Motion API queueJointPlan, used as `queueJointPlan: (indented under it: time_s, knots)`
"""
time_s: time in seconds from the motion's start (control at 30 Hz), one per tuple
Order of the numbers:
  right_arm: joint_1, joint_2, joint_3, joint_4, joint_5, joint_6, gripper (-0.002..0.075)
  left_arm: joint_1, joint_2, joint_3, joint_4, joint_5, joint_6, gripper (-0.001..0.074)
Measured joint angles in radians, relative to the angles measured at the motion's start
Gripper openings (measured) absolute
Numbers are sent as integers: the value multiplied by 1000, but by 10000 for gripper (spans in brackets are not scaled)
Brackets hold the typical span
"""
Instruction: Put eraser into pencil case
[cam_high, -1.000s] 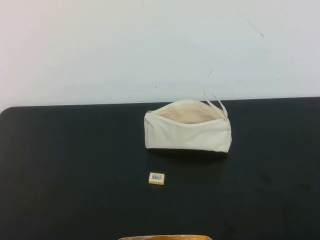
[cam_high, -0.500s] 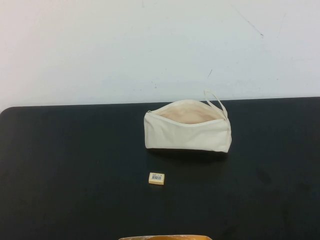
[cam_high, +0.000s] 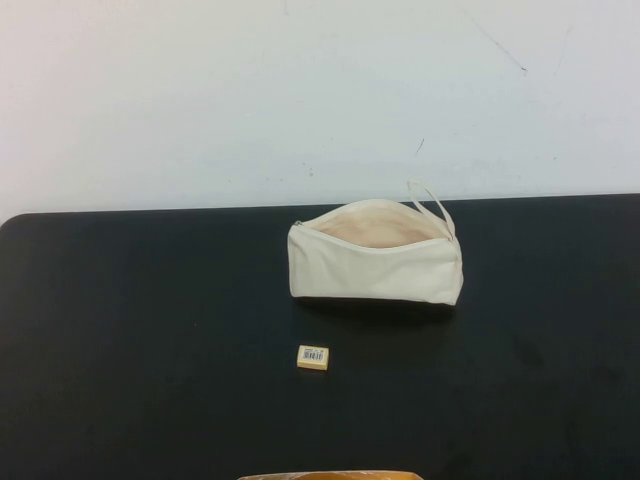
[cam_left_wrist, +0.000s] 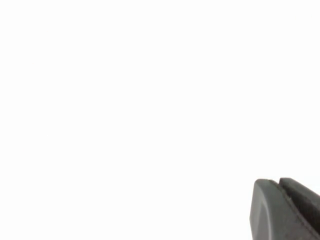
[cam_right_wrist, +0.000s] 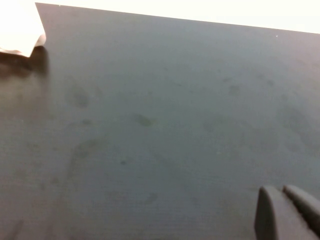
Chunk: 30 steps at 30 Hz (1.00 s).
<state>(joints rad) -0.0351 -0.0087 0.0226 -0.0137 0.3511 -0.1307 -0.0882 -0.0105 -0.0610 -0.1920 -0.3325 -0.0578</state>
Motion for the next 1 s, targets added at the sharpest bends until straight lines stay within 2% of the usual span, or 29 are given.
queueJointPlan:
  time_s: [0.13,0.37,0.57,0.8,0.93,1.0]
  knots:
    - [0,0,0,0,0,0,-1,0,69,-217,-144,319,195,-1]
    - [0,0,0,0,0,0,-1,0,453,-548,-176,674,255,-1]
    - [0,0,0,0,0,0,-1,0,785,-659,-195,770,333,-1]
    - [0,0,0,0,0,0,-1,-7,1137,-819,-328,994,695,-1]
    - [0,0,0,0,0,0,-1,-69,1321,-913,-348,1010,738,-1]
    - [0,0,0,0,0,0,-1,-128,1398,-952,-313,1007,743,-1]
